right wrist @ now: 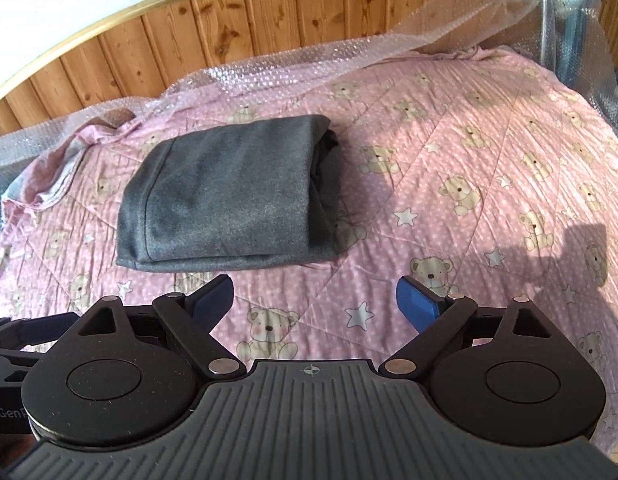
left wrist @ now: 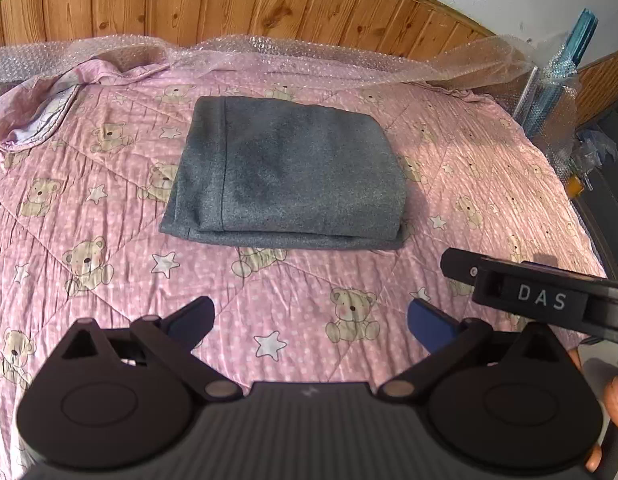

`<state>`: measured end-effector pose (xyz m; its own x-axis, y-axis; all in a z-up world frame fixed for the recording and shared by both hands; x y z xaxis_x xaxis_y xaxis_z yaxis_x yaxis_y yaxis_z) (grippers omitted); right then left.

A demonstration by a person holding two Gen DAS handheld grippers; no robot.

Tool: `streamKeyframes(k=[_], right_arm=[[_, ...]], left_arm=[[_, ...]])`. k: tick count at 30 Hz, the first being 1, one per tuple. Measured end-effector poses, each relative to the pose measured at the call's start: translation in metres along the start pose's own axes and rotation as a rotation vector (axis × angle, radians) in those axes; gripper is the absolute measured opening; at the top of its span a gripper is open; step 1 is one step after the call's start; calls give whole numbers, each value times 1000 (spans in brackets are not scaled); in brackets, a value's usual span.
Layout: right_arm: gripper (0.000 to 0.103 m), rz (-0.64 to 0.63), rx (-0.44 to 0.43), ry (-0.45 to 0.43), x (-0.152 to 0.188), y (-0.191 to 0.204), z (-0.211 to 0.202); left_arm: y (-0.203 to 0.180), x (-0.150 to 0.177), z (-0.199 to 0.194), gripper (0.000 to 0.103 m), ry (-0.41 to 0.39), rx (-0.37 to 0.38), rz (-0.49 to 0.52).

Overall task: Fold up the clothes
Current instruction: 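Lay the folded pants on the quilt and open both tools, withdrawing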

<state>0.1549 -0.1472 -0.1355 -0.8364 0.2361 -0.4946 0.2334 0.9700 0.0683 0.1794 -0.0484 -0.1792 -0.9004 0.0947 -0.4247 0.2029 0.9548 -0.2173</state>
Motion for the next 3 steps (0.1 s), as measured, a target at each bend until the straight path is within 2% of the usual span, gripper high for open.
streamKeyframes(k=[3], right_arm=[[91, -3, 0, 0, 1, 0, 0]], left_arm=[[-1, 1, 0, 103, 7, -9, 5]])
Point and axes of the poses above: each gripper's, at about its wrist camera, not at the fingertips, and z roughly the way its jaws point, y to its left, x to its underside, the point moved 8 cm from there along z, roughly the way its jaws point, and after that the axes turned 6 degrees about y, right-handed, at the moved point
